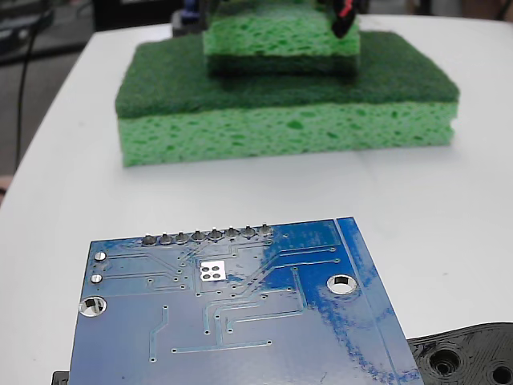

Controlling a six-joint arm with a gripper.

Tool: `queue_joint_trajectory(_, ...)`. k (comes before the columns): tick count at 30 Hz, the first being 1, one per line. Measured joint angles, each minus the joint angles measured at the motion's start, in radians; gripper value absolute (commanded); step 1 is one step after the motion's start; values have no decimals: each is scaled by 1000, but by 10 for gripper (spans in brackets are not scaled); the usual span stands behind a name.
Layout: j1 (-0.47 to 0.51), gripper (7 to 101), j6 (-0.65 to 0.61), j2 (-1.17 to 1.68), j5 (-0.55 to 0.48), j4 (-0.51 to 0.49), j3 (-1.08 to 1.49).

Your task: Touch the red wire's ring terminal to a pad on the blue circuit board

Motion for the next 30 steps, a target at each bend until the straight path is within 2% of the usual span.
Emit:
queue_joint_trajectory(21,43,1003,9,0,-18,-2,-2)
queue_joint_trajectory(26,49,1003,12,-3,-21,14,-57)
queue_joint_trajectory(30,94,1003,5,-61,-51,12,-130)
